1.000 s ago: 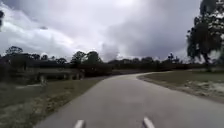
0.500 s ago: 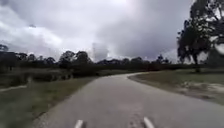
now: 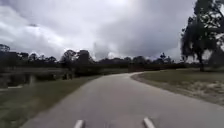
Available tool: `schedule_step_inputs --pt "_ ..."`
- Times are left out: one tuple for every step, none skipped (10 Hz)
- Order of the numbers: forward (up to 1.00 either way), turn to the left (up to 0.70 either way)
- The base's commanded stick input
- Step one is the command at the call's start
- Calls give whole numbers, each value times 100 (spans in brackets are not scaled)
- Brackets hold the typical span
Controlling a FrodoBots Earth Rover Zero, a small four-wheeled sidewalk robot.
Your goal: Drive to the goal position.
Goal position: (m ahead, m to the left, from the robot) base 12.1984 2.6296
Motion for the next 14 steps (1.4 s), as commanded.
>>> schedule_step_inputs --pt "85 0" --pt "85 0" --pt "85 0" --pt "85 0" --pt "85 0" --pt "85 0" --pt "85 0" --pt "85 0" --pt "85 0" --pt "85 0" --pt "85 0" --pt "85 0" --pt "85 0" --pt "85 0"
